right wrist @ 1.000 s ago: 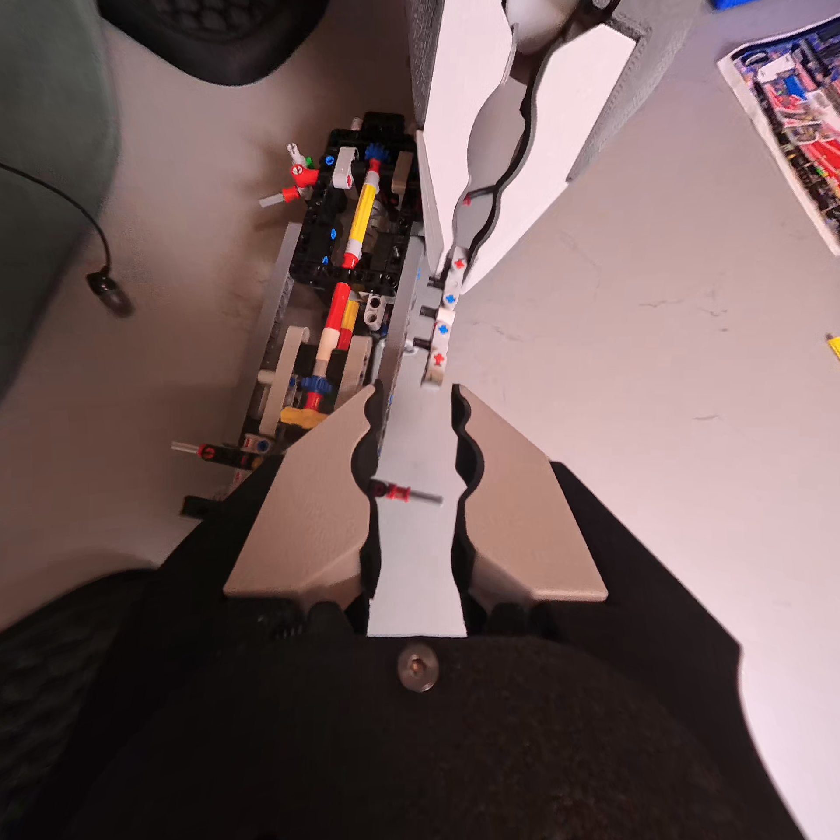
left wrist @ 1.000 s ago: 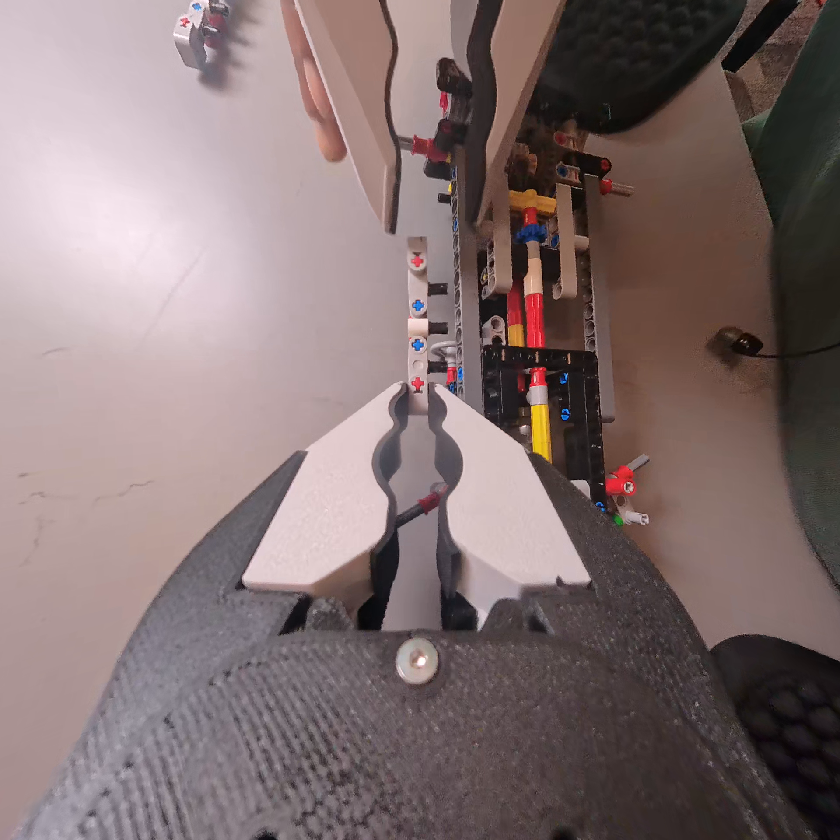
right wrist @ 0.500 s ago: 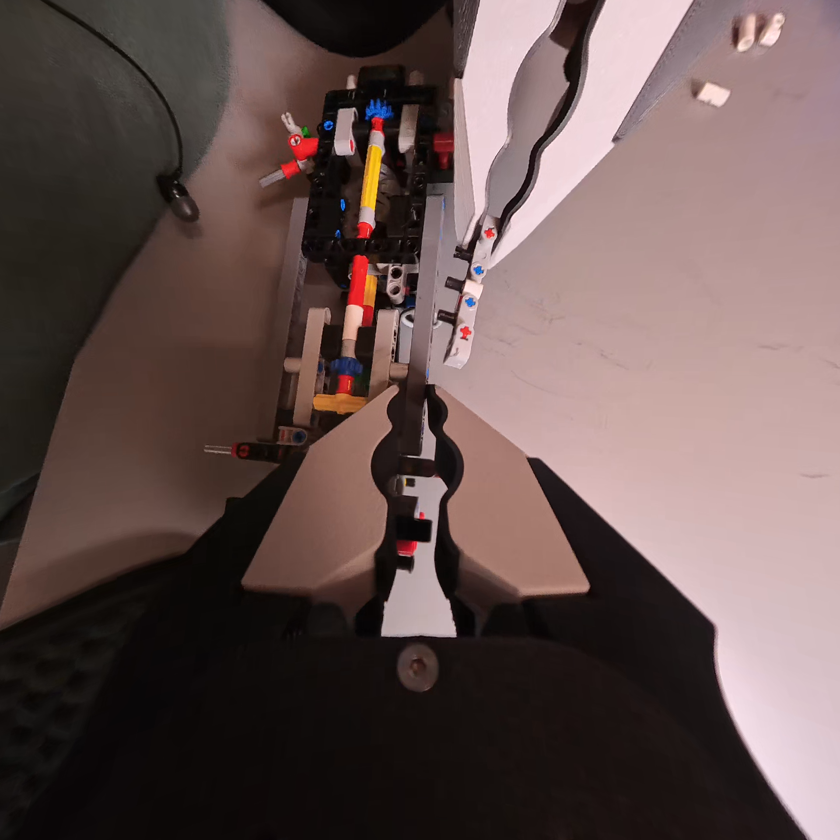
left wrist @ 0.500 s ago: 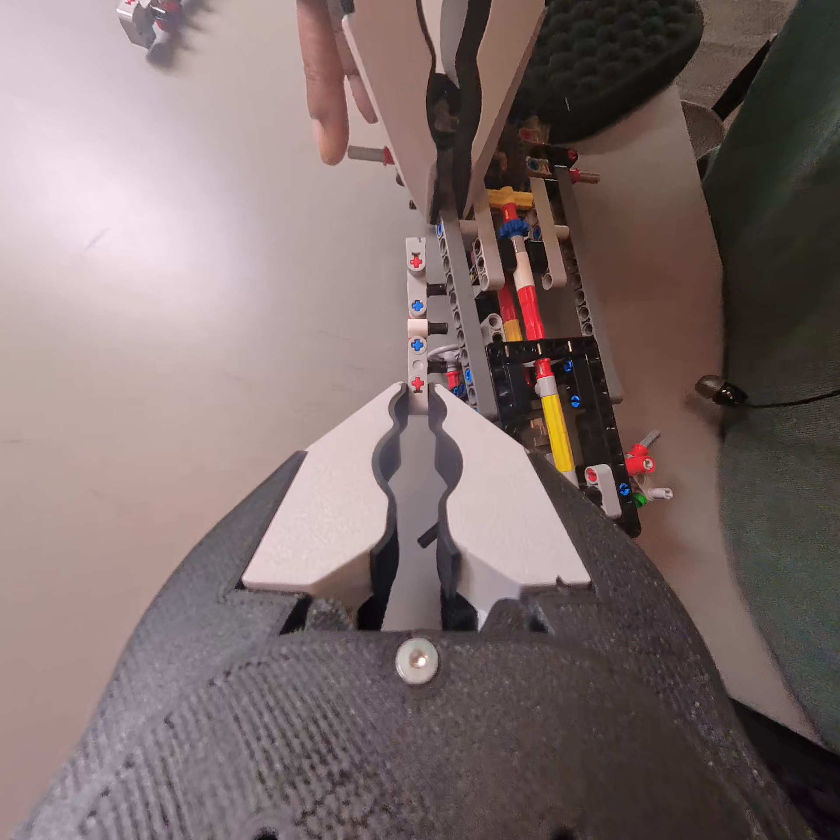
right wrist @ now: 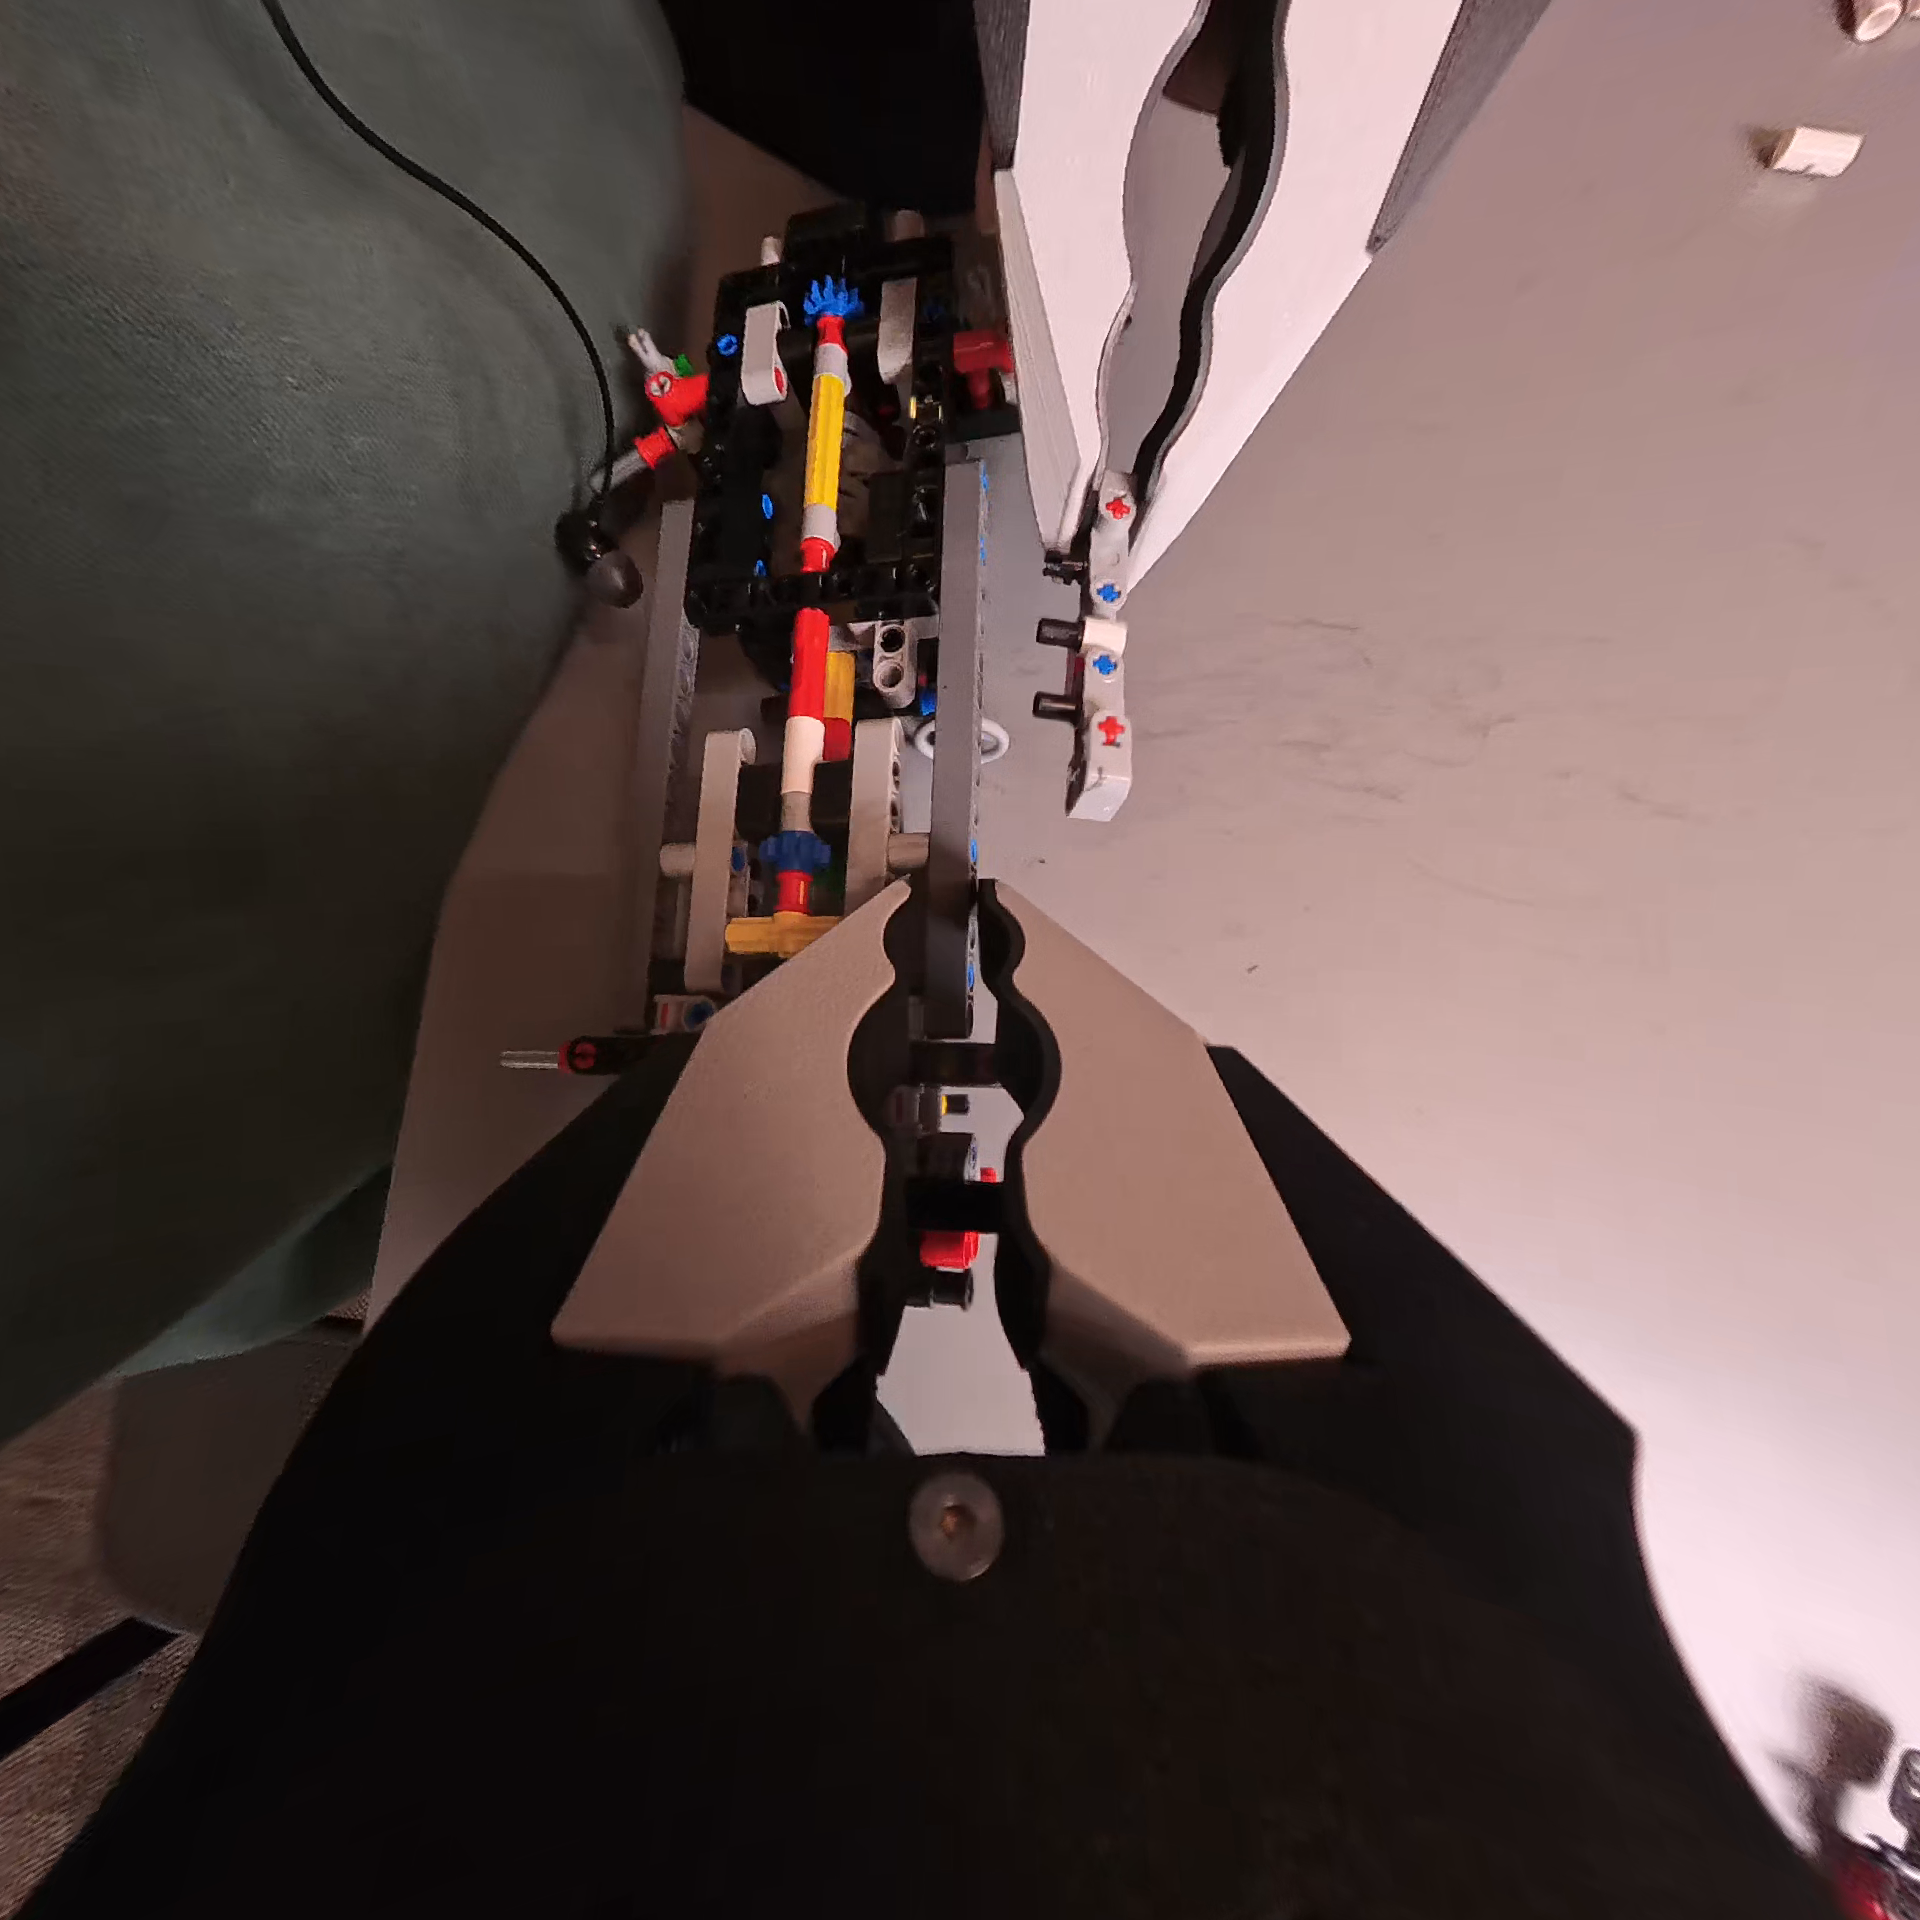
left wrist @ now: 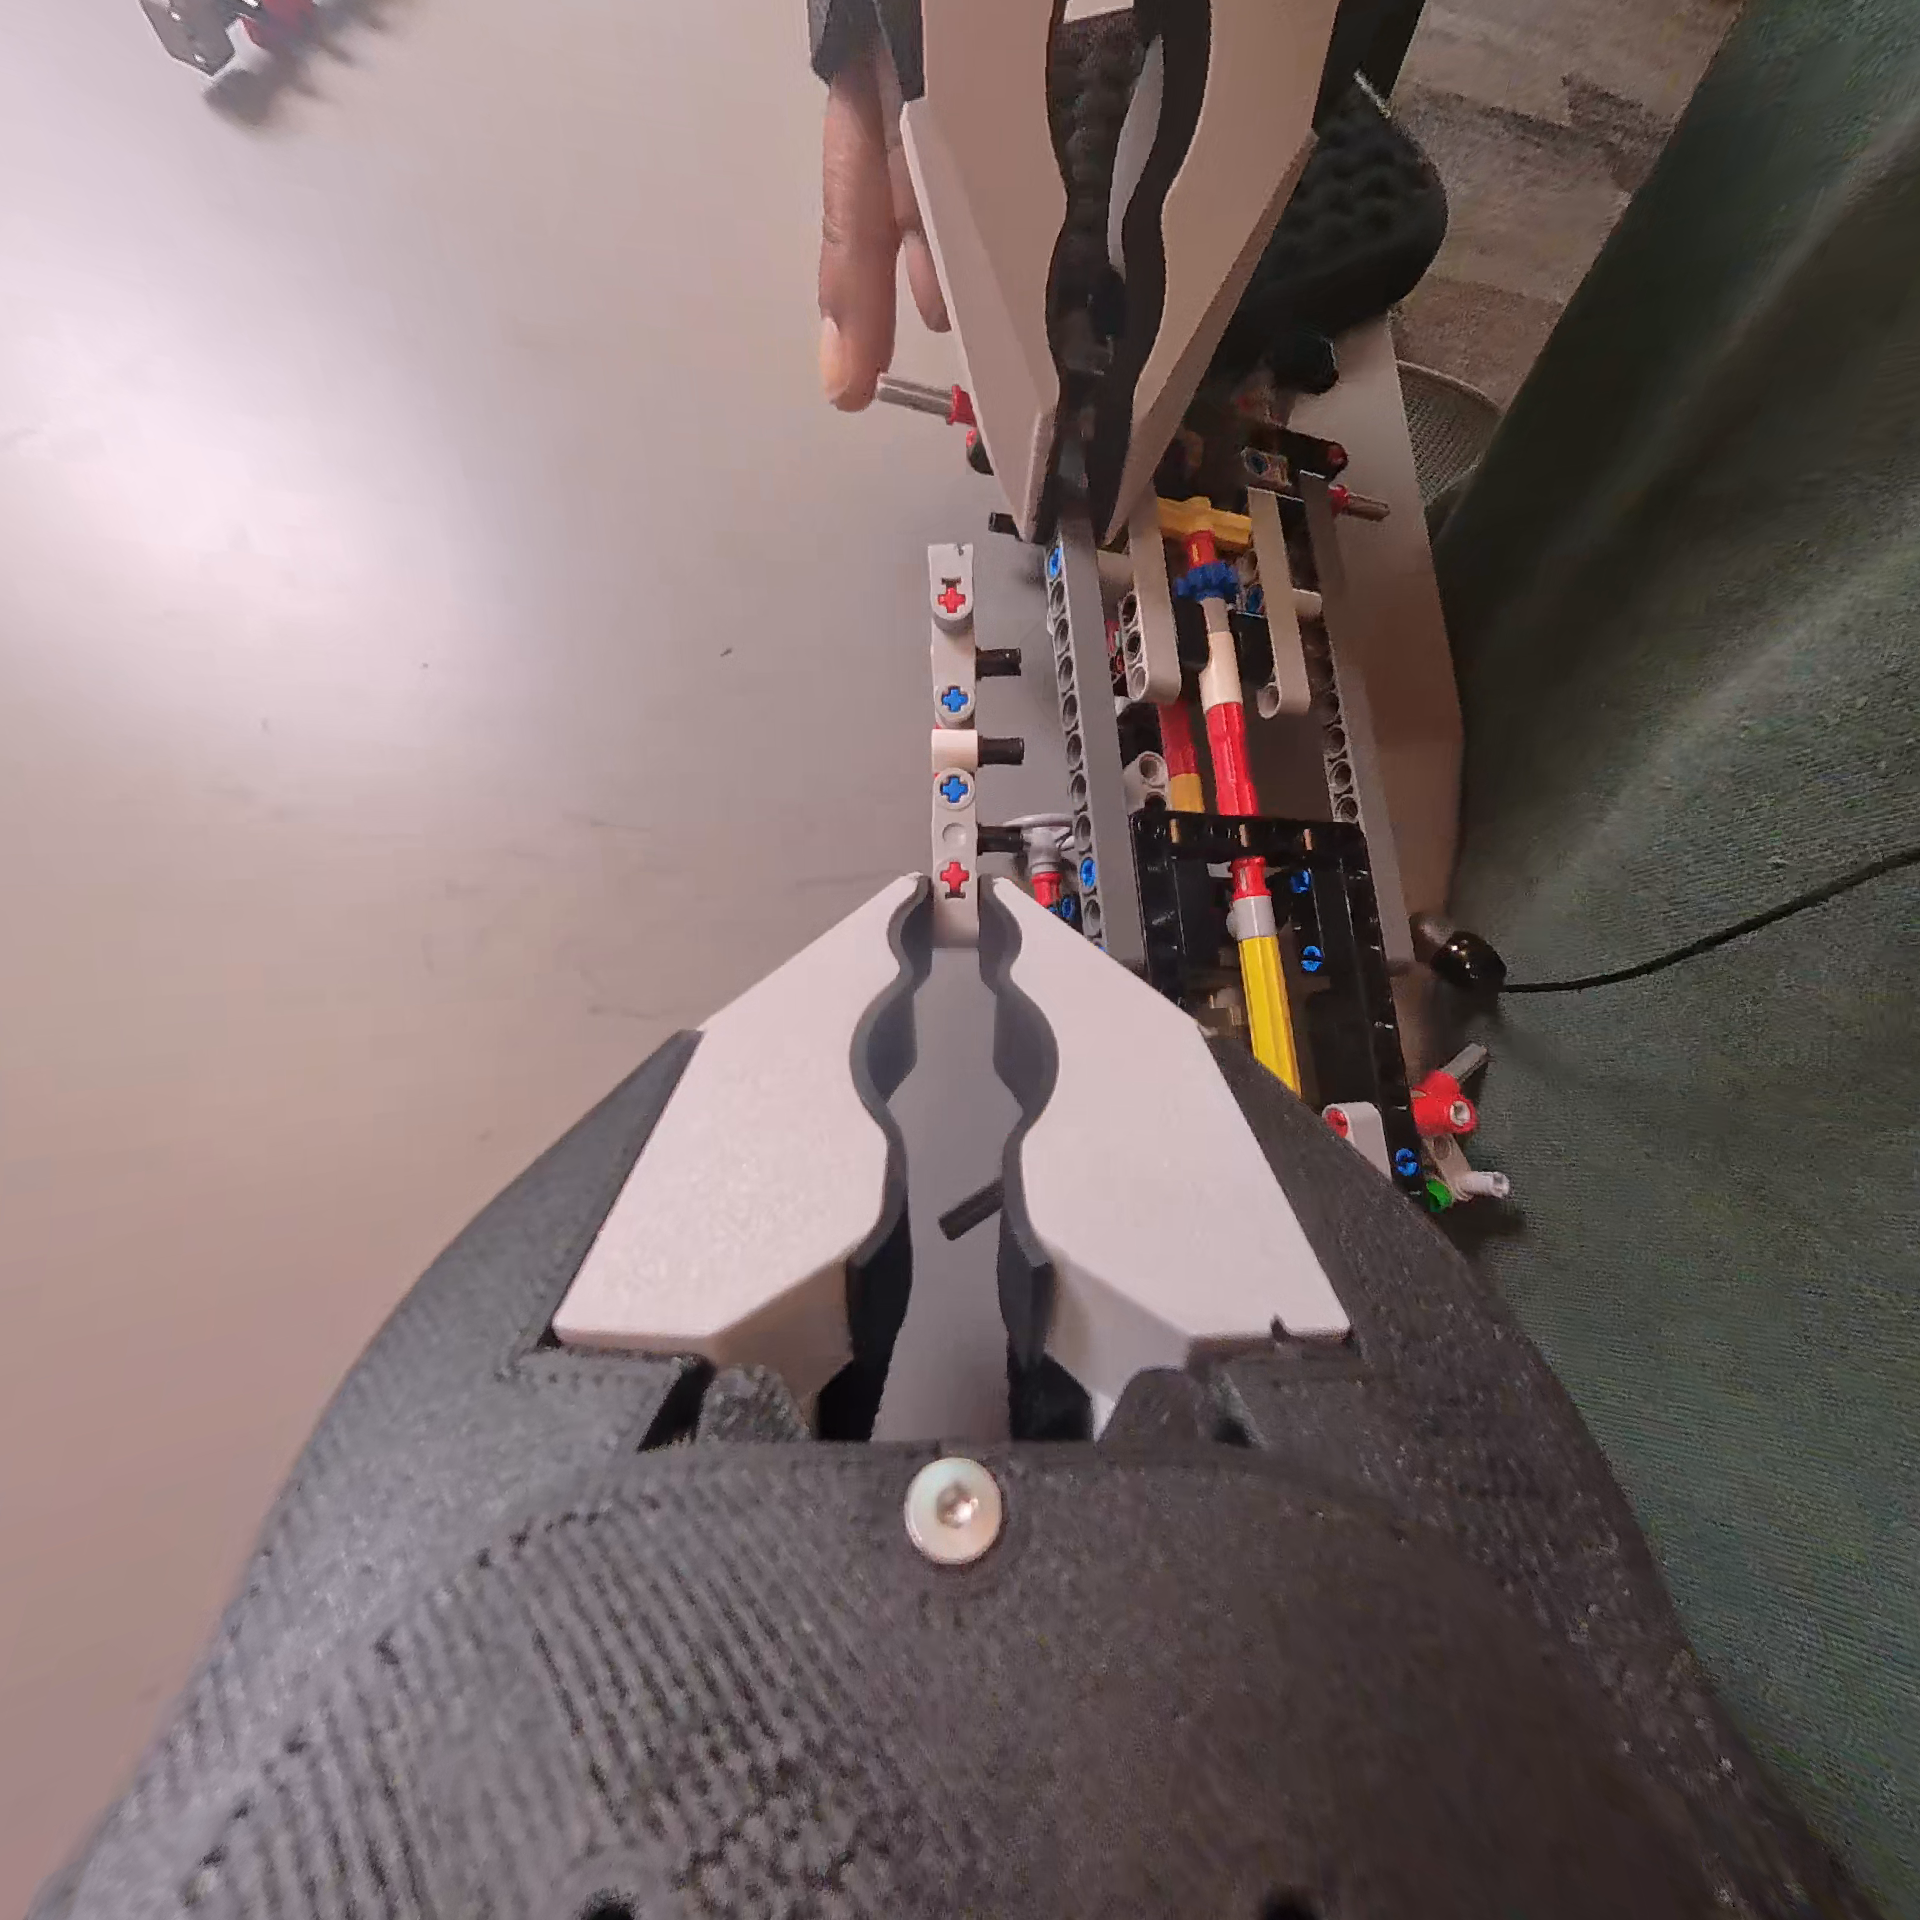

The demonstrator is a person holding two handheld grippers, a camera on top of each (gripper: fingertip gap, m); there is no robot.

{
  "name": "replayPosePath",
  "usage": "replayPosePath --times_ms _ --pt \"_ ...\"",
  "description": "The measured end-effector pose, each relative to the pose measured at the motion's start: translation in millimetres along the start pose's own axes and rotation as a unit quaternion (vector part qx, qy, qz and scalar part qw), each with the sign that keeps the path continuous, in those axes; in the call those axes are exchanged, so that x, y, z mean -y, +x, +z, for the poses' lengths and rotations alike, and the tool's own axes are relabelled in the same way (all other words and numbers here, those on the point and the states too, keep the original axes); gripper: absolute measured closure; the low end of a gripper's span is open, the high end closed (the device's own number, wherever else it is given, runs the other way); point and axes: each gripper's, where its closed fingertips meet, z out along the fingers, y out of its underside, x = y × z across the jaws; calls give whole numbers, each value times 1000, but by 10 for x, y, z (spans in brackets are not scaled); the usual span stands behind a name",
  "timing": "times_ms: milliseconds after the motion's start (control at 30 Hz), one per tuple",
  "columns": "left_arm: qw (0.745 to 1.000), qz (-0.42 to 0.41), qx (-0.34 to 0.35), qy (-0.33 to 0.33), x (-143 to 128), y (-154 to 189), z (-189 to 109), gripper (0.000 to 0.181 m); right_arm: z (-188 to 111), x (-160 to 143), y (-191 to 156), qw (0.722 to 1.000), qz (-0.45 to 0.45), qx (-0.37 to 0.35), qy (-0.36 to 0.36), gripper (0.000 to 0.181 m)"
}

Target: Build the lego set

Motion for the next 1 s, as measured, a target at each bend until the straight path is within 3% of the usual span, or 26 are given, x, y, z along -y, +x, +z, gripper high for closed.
replayPosePath --times_ms 33,233,500,1000 --pt "1000 -2 -1 -6 -13 9 8 176 -19 19 14 1000 1 -1 5 172" --pt "1000 -4 -8 -21 -48 37 22 175 -111 196 220 997 46 10 59 165" --pt "1000 -9 -17 -23 -32 49 38 175 69 199 203 990 69 110 60 176" --pt "996 -47 -75 11 25 136 -23 168 44 200 150 992 12 114 51 180"
